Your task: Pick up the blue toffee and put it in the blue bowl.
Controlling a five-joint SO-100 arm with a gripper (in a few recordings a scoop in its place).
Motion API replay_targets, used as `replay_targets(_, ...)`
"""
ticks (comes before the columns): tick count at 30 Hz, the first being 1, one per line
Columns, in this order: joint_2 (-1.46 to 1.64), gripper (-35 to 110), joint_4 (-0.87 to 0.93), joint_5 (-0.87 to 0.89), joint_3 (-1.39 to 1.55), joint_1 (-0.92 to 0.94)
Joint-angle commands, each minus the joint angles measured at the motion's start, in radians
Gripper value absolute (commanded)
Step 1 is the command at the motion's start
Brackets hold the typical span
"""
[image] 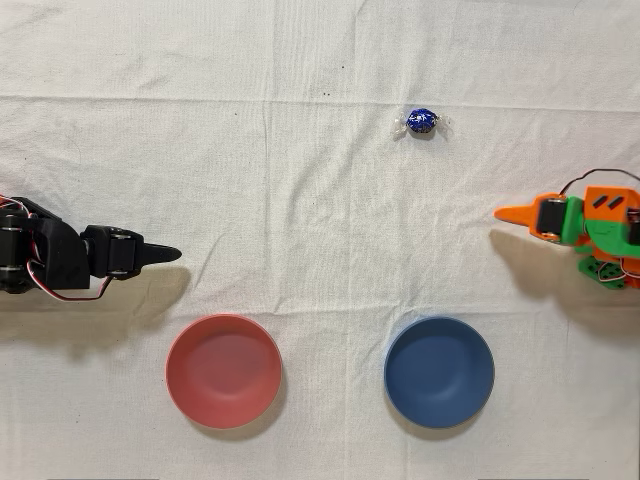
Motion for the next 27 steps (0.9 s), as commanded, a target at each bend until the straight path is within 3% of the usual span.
replay_targets(1, -0.183, 0, -0.005, -0.029, -0.284, 0.032)
replay_targets(6, -0.437, 0, 0.025, -0.014, -0.598, 0.107)
replay_targets(9, -0.568, 0, 0.072, -0.158, -0.746, 0.146)
replay_targets(16, -0.784, 0, 0.103, -0.213, -0.919, 0.196)
replay_targets(27, -1.097, 8, 0.075, -0.049, -1.028, 0.344)
